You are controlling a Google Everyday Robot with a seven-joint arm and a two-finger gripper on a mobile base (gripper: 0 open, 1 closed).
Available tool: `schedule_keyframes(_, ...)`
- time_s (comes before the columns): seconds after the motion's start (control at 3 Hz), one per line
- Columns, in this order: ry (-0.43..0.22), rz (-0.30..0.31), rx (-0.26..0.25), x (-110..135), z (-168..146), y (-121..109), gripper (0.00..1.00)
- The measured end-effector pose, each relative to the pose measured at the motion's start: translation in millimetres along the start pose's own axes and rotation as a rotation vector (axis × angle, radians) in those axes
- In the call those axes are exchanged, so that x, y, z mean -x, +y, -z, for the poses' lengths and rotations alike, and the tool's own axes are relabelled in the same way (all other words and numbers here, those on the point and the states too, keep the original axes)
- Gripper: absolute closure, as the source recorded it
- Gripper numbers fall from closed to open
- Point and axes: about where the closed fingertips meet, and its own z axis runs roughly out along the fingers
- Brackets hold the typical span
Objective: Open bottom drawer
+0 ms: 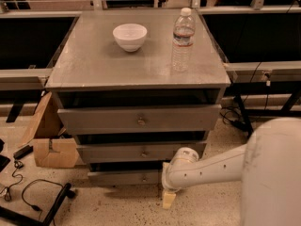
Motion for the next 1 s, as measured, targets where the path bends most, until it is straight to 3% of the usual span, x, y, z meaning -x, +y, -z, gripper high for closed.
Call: schedule_keyframes(1.0, 0.071, 0.048, 0.06, -14, -117, -18, 0.0)
